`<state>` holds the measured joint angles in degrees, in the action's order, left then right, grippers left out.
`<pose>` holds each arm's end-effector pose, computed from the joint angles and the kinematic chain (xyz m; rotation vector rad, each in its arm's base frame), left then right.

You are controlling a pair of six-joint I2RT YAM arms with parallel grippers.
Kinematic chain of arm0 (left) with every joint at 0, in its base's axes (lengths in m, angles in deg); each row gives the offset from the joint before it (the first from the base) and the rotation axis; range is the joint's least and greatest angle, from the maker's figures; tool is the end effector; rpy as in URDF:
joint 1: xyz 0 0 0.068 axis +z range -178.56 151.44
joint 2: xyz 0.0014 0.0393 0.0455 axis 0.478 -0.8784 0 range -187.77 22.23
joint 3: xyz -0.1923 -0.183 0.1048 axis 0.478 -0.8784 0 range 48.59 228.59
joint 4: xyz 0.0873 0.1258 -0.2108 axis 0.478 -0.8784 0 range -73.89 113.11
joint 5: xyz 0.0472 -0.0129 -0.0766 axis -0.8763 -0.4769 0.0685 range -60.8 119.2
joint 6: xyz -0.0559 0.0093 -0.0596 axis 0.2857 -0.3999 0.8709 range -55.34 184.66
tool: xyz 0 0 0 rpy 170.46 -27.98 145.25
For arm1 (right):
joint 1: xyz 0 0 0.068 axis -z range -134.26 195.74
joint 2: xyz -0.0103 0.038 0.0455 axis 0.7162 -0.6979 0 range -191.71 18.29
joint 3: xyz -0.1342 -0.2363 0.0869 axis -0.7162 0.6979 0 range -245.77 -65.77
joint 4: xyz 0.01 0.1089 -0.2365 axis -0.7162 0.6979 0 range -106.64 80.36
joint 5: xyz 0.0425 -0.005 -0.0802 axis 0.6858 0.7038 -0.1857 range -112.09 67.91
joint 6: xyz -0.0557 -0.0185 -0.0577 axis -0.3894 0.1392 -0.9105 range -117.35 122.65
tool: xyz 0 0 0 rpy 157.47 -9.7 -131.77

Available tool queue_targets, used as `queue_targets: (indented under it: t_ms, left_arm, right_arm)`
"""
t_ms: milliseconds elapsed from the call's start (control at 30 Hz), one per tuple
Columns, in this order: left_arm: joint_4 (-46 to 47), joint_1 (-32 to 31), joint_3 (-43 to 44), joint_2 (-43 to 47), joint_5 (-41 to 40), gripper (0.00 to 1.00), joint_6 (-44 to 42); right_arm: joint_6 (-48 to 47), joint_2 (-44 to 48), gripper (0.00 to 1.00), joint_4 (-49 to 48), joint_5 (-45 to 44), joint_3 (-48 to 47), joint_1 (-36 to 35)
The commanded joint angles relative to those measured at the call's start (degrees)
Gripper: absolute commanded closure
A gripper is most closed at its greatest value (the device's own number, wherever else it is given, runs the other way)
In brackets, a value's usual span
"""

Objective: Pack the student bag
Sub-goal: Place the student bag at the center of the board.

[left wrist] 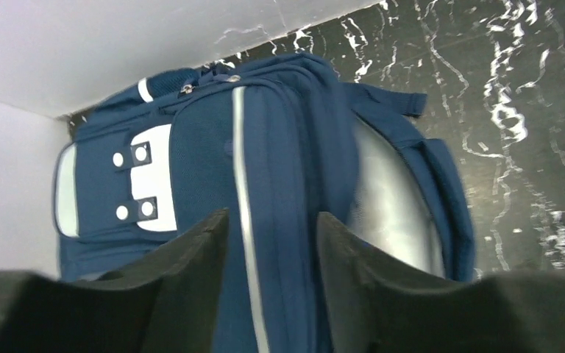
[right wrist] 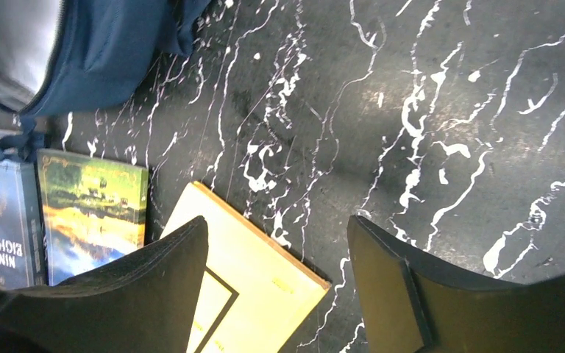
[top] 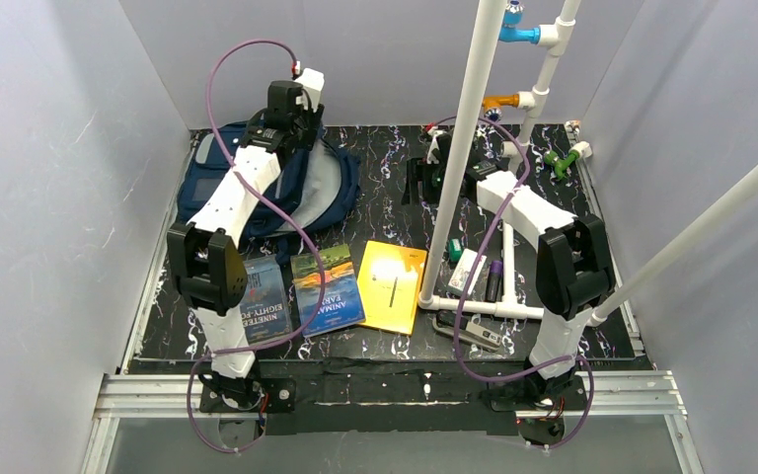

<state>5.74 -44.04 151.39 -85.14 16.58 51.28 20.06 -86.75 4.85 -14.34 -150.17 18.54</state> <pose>0.4708 -0.1144 0.3644 0.3439 1.9181 0.1907 0.3948 0.2138 0.2538 -0.2721 2.3464 0.5457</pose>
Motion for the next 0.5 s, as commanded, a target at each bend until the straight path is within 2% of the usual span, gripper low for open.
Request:
queue_targets:
  t_ms: [0, 133, 200, 267, 333, 400, 467]
  left_arm:
    - [-3.9, 0.1, -0.2, 7.8, -1.3, 0.45, 5.8]
    - [-13.0, 0.1, -3.0, 17.0, 2.1, 0.27, 14.8]
    - [-16.5, 0.2, -7.8, 23.8, 5.0, 0.24, 20.7]
    - [-18.2, 0.1, -15.5, 31.3, 10.7, 0.19, 27.6]
    - [-18.0, -0.4, -25.6, 38.8, 18.6, 0.10, 33.6]
    - [-18.1, -1.3, -36.2, 46.3, 18.9, 0.06, 40.9]
    - [-17.8, -2.0, -45.9, 53.4, 18.5, 0.07, 47.0]
  right_arm:
    - [-2.2, 3.0, 0.22, 0.4, 6.1, 2.2, -0.3]
    - [-0.5, 6.5, 0.22, -3.8, 6.5, 7.0, -0.8]
    - [1.2, 7.9, 0.21, -6.5, 8.4, 9.4, -0.8]
    - [4.1, 8.7, 0.22, -9.2, 10.7, 11.2, -1.0]
    - [6.9, 9.6, 0.22, -13.5, 13.0, 13.8, -1.9]
    - [8.5, 9.9, 0.22, -16.3, 14.8, 15.4, -2.7]
    - [8.7, 9.9, 0.22, -17.3, 15.4, 16.1, -3.1]
